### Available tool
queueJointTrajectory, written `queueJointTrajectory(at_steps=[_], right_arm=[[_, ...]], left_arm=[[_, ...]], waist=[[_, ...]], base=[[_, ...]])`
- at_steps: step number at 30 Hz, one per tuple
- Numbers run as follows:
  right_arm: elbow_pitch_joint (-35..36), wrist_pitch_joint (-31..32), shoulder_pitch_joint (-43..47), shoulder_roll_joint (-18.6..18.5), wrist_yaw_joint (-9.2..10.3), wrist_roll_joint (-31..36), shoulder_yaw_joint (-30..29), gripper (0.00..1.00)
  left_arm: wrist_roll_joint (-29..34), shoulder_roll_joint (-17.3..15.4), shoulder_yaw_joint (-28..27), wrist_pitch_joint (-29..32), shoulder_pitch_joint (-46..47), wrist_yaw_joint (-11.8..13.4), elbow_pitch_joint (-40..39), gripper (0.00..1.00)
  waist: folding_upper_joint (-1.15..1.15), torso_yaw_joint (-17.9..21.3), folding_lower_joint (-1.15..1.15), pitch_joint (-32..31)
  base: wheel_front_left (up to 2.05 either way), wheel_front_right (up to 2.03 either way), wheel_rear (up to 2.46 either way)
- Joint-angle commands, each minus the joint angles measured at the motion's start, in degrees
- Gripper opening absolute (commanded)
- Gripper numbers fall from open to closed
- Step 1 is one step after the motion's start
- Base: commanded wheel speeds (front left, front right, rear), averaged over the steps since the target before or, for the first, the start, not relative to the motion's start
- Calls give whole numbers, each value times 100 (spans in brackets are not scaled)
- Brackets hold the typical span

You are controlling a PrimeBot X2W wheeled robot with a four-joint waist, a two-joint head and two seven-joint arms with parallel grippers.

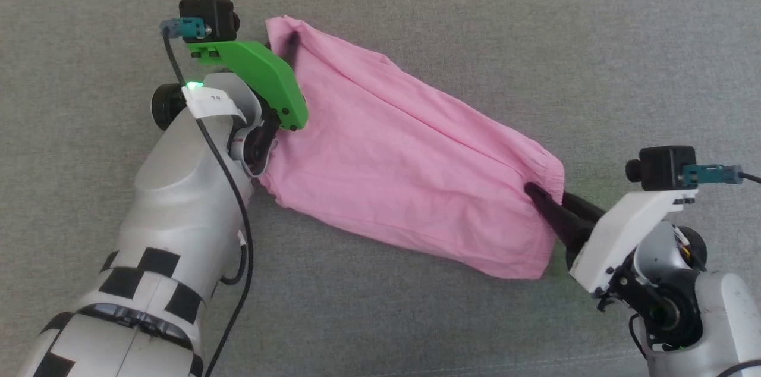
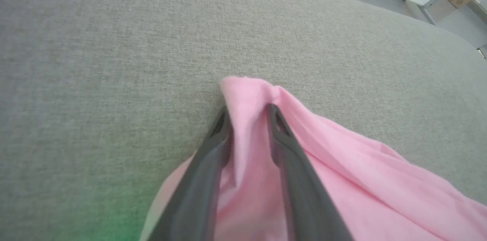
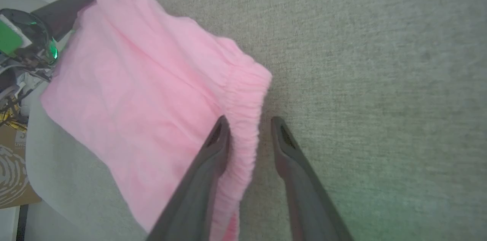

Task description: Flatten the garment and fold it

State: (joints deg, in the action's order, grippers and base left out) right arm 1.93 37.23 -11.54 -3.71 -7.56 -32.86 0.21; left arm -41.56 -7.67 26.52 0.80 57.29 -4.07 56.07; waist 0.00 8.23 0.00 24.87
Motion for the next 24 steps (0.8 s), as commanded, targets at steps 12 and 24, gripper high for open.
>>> queueJointTrajectory(at_steps=[12, 24], right_arm=[[594, -307, 602, -72, 8, 519, -459, 100], [1090, 198, 1534, 77, 8, 1982, -369, 100]], left_arm=[[-126, -288, -166, -984, -49, -225, -367, 100], [811, -1207, -449, -1576, -2423, 516, -3287, 100]], waist=[[0, -443, 0, -1090], [0, -817, 0, -1526]], base=[[0, 0, 0], [0, 0, 0]])
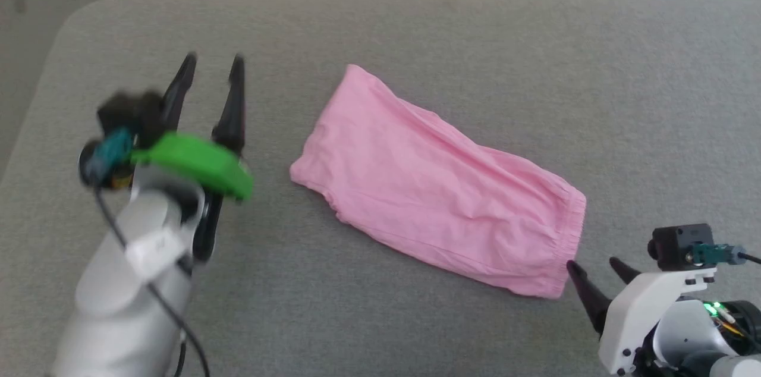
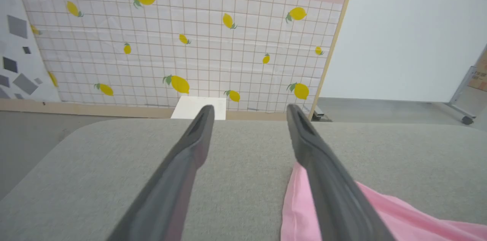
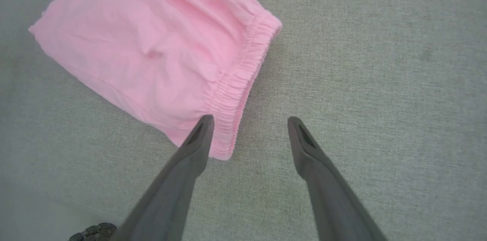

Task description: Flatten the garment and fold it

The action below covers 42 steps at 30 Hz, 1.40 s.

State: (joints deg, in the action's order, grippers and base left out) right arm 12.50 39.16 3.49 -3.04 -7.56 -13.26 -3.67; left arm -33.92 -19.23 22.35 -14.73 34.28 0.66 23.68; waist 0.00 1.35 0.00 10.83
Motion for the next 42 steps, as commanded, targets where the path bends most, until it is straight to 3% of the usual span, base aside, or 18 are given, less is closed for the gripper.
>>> queueJointTrajectory(at_steps=[1, 4, 10, 27, 28, 29, 36, 42], right_arm=[[14, 13, 48, 12, 8, -6, 43, 100], [-108, -3, 32, 14, 8, -9, 107, 100], [-563, -69, -152, 15, 8, 197, 162, 100], [-2180, -366, -681, 16, 8, 517, 424, 100], [-2225, -356, -694, 16, 8, 513, 446, 23], [-2250, -373, -713, 16, 8, 527, 464, 0], [-2173, -564, -833, 16, 8, 450, 460, 0], [-2013, -592, -941, 16, 8, 367, 481, 0]], left_arm=[[111, -85, -109, -24, -357, 121, -307, 100], [262, -96, -403, -25, -1142, 403, -1101, 100], [292, 30, -708, -26, -2197, 665, -1934, 100], [285, 136, -739, -20, -2679, 661, -2268, 100], [278, 137, -733, -16, -2682, 657, -2259, 100], [272, 137, -724, -12, -2686, 653, -2248, 100], [197, 144, -571, 235, -2630, 578, -2131, 100], [-12, 192, -307, 1185, -2005, 462, -1786, 100]], waist=[[0, -146, 0, -124], [0, -222, 0, -126], [0, -371, 0, -72], [0, -490, 0, 58], [0, -487, 0, 54], [0, -483, 0, 47], [0, -415, 0, -8], [0, -310, 0, 98]], base=[[0, 0, 0], [0, 0, 0], [0, 0, 0], [0, 0, 0], [0, 0, 0], [0, 0, 0], [0, 0, 0], [0, 0, 0]])
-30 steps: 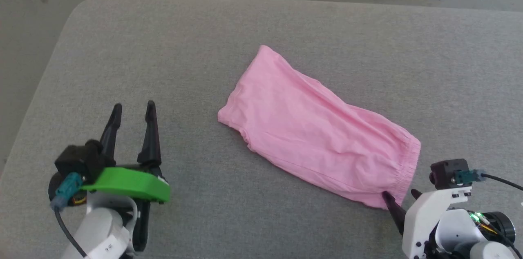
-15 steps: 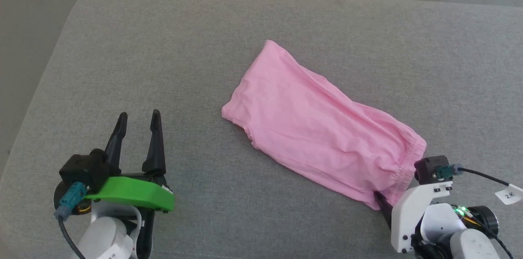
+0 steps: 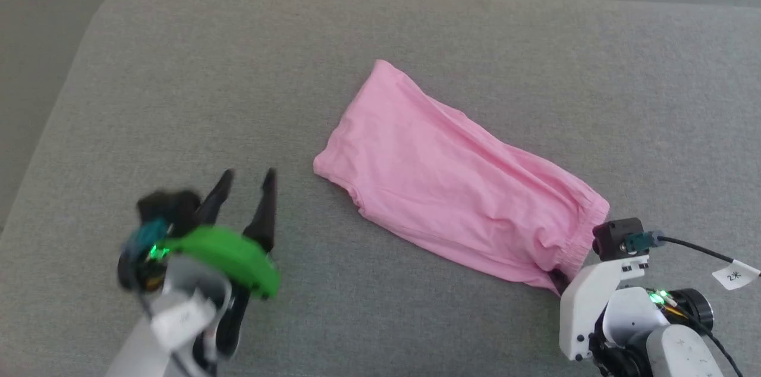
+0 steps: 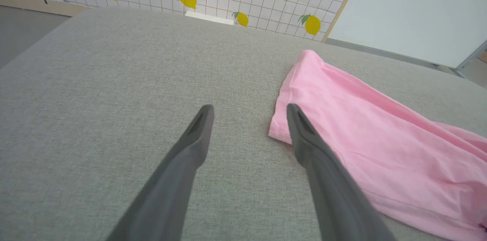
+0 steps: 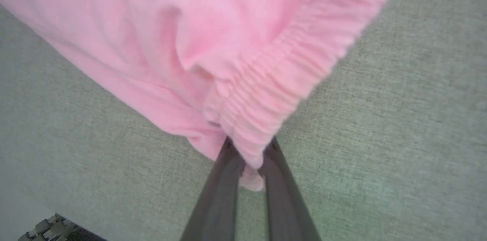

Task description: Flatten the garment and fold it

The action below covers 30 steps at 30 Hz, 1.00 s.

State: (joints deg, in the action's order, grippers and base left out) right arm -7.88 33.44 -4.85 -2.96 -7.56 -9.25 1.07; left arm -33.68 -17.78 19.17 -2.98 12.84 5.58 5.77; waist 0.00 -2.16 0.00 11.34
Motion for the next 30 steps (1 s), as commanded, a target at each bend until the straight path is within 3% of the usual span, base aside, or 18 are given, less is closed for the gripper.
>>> queueJointTrajectory(at_steps=[1, 10, 22, 23, 24, 30], right_arm=[[60, -11, -130, 8, 8, -29, 23, 0], [365, 14, -346, 8, 8, -152, 169, 0], [534, -24, -464, 8, 8, -255, 151, 0], [533, -32, -465, 8, 8, -254, 138, 0], [530, -40, -464, 8, 8, -255, 122, 0], [502, -89, -460, 8, 8, -252, -13, 0]], left_arm=[[-102, 76, 53, 245, 340, -49, 93, 100], [-259, 232, 691, 2692, 2251, -101, 1533, 100], [-19, 398, 1329, 4124, 3349, -193, 2834, 100], [-38, 420, 1354, 4190, 3349, -212, 2881, 87], [-59, 446, 1378, 4225, 3346, -242, 2918, 0], [-273, 569, 1341, 4202, 3257, -382, 3037, 0]], waist=[[0, 63, 0, 93], [0, 294, 0, 604], [0, 588, 0, 1071], [0, 596, 0, 1083], [0, 601, 0, 1091], [0, 562, 0, 1053]], base=[[0, 0, 0], [0, 0, 0], [0, 0, 0], [0, 0, 0], [0, 0, 0], [0, 0, 0]])
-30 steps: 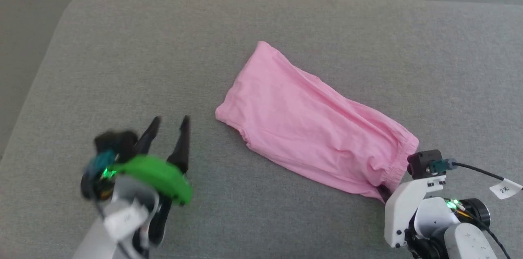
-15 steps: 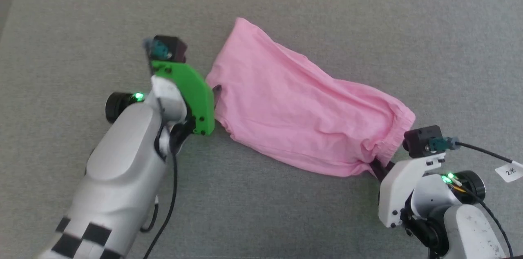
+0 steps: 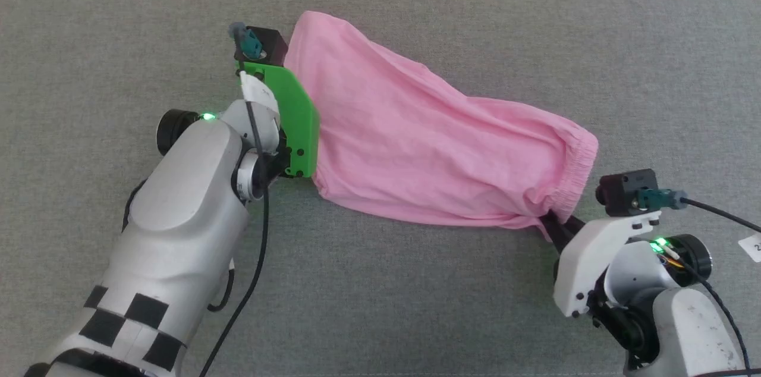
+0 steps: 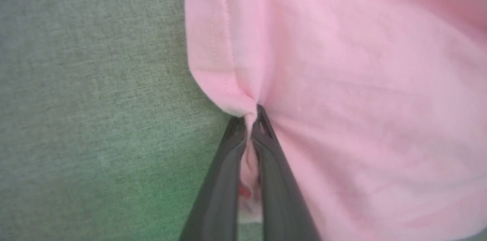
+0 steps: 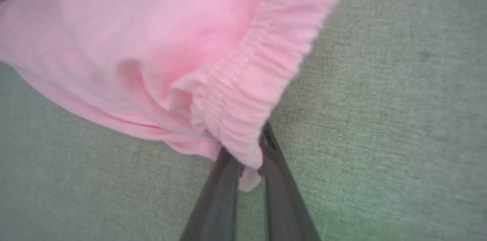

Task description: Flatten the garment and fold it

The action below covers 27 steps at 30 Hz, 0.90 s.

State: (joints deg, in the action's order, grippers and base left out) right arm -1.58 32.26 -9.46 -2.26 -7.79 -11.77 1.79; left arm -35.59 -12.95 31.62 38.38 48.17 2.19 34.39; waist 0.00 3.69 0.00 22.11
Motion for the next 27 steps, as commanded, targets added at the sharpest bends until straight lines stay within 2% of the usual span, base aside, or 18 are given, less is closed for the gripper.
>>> queueJointTrajectory(at_steps=[1, 12, 16, 20, 27], right_arm=[[-132, 15, 1, -62, 31, -9, -117, 0], [-84, 218, -47, -63, 31, -85, -379, 0], [-66, 471, 2, -257, 31, -206, -387, 0], [-55, 804, 116, -620, 31, -424, -342, 0], [-95, 1238, 331, -1035, 31, -746, -374, 0]], left_arm=[[-135, 101, 39, -34, -280, -66, 172, 0], [-757, 130, -586, -656, -420, -201, -30, 0], [-941, 98, -685, -694, -774, -216, -311, 0], [-1121, -3, -788, -746, -1486, -97, -879, 0], [-1282, -112, -859, -771, -2685, 303, -1872, 0]], waist=[[0, -41, 0, -49], [0, -276, 0, -575], [0, -388, 0, -868], [0, -511, 0, -1163], [0, -668, 0, -1391]], base=[[0, 0, 0], [0, 0, 0], [0, 0, 0], [0, 0, 0], [0, 0, 0]])
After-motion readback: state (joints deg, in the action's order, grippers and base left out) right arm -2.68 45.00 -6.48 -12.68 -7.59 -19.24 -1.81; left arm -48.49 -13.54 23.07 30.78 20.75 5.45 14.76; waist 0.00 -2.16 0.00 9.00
